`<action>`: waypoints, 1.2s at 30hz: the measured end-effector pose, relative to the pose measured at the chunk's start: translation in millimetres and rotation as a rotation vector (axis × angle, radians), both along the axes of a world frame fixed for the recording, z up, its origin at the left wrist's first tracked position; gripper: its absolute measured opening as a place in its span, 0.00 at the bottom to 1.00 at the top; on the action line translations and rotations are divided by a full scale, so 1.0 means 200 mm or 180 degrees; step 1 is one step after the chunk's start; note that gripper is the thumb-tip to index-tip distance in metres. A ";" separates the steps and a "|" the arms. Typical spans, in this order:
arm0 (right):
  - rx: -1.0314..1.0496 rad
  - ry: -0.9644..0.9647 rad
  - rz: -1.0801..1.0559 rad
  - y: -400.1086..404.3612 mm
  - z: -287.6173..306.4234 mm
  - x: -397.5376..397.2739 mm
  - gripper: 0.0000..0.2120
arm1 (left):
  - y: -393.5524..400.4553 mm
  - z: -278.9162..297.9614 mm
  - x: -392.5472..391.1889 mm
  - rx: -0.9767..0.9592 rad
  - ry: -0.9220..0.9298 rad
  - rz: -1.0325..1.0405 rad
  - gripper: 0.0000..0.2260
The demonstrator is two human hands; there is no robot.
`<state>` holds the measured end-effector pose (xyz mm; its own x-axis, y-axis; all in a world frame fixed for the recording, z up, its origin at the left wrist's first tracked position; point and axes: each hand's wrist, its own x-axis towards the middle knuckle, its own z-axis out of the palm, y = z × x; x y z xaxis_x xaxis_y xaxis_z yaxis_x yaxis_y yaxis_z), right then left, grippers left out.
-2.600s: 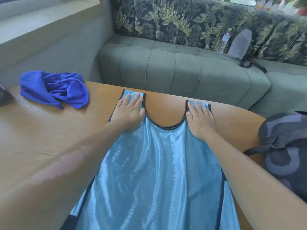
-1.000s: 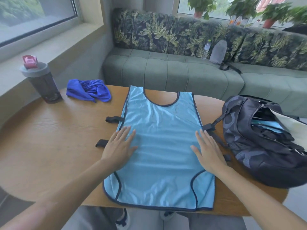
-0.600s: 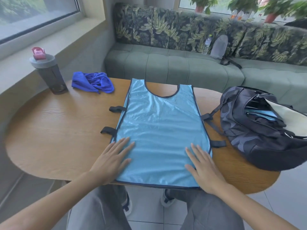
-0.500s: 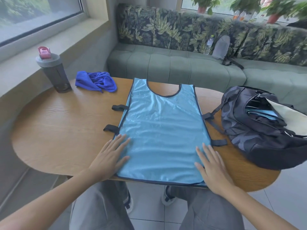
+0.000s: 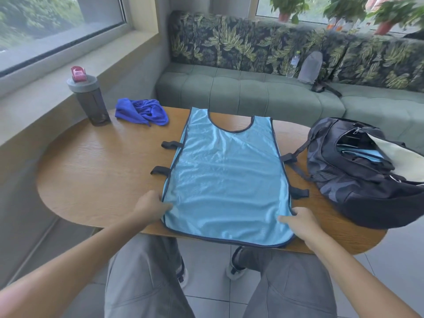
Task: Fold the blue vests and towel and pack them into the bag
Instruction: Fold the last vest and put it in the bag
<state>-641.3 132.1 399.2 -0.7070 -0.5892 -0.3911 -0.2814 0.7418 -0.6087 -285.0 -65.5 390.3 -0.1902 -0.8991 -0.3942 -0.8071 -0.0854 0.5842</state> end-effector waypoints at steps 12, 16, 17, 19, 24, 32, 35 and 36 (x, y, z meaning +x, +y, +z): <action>-0.1687 -0.2411 -0.0795 0.17 0.03 -0.04 0.16 | 0.19 0.05 0.10 0.0838 0.1983 0.0970 0.21; -0.1376 -0.1949 -0.0908 0.28 0.02 -0.07 0.25 | 0.23 0.02 0.13 0.0815 0.2039 0.1059 0.21; -0.1317 -0.1895 -0.0868 0.31 0.03 -0.07 0.25 | 0.24 0.02 0.13 0.0781 0.2003 0.1031 0.20; -0.1246 -0.1817 -0.0766 0.35 0.03 -0.05 0.22 | 0.27 0.02 0.13 0.0671 0.1912 0.0916 0.16; -0.1284 -0.1484 -0.0344 0.42 0.03 -0.03 0.06 | 0.33 0.02 0.19 0.0419 0.2194 0.0390 0.06; -0.1193 -0.0961 0.0460 0.53 0.09 -0.06 0.20 | 0.41 0.03 0.29 0.0515 0.2314 -0.0039 0.12; -0.1261 -0.0222 0.0468 0.55 0.07 -0.03 0.16 | 0.45 0.04 0.27 -0.0133 0.1818 -0.0110 0.12; -0.1302 -0.0045 0.0432 0.55 0.06 -0.03 0.15 | 0.46 0.04 0.26 -0.0338 0.1728 -0.0053 0.10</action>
<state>-647.0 242.2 411.9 -0.6085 -0.7851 -0.1151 -0.3493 0.3952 -0.8496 -233.5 26.9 398.7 -0.3555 -0.9237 -0.1430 -0.3883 0.0068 0.9215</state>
